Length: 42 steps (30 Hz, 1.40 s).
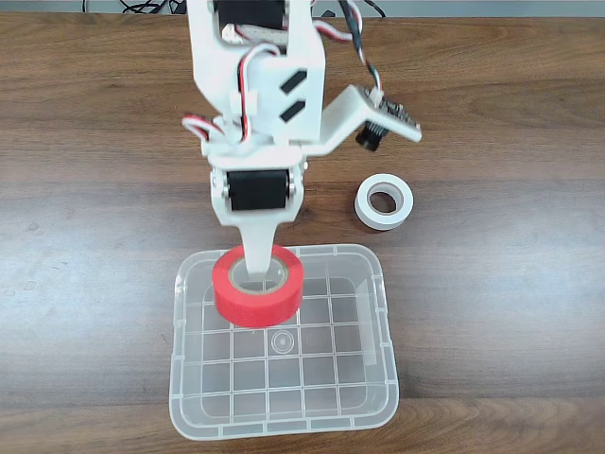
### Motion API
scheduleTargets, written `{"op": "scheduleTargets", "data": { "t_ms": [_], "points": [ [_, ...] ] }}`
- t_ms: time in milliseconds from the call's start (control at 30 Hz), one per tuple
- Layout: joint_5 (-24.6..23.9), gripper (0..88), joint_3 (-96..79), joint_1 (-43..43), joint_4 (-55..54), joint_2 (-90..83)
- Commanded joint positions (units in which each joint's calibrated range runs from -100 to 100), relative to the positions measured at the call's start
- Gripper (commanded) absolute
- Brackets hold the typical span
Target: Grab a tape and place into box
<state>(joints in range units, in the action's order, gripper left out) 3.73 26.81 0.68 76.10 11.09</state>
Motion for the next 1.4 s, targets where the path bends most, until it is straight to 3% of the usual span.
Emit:
{"op": "scheduleTargets", "data": {
  "t_ms": [0, 533, 767, 1200, 1367],
  "points": [
    [-0.46, 5.6, 11.78, -0.68, -1.53, 8.14],
    [-0.73, 5.9, 22.21, -3.24, -1.53, 28.33],
    [-0.78, 16.0, 22.21, -3.24, -1.62, 30.02],
    [-0.73, 15.6, 27.82, -2.72, -0.5, 29.37],
    [-0.88, 15.1, 36.75, -2.65, 5.58, 27.36]
  ]
}}
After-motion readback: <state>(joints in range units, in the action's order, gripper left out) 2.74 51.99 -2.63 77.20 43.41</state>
